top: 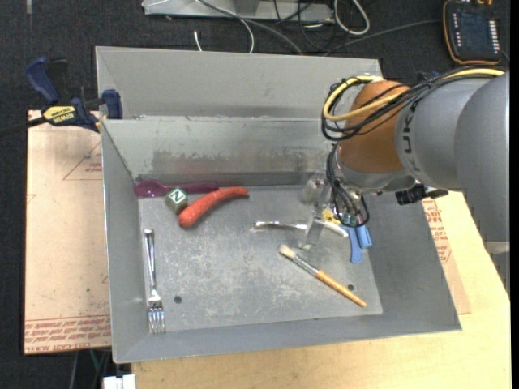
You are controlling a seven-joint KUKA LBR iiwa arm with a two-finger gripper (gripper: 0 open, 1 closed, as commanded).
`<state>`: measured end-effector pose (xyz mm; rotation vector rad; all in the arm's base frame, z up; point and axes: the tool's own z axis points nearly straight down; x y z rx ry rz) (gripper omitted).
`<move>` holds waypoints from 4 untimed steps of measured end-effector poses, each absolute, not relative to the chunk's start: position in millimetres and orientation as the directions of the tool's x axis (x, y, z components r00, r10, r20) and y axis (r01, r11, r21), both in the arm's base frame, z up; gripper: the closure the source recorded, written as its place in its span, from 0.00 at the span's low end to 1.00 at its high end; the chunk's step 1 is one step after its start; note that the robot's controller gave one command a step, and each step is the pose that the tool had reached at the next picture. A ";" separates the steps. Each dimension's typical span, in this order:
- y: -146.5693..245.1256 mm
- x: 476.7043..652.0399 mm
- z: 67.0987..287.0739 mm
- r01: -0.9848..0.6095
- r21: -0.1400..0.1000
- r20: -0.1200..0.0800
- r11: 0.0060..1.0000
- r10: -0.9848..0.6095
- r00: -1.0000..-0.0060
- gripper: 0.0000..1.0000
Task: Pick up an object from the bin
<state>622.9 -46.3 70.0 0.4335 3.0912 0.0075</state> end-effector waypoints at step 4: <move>-87.6 620.7 149.7 0.356 0.004 -0.015 0.934 0.357 -0.934 1.00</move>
Offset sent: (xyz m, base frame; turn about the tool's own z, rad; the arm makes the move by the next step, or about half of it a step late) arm 0.0000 0.0000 0.0000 0.0000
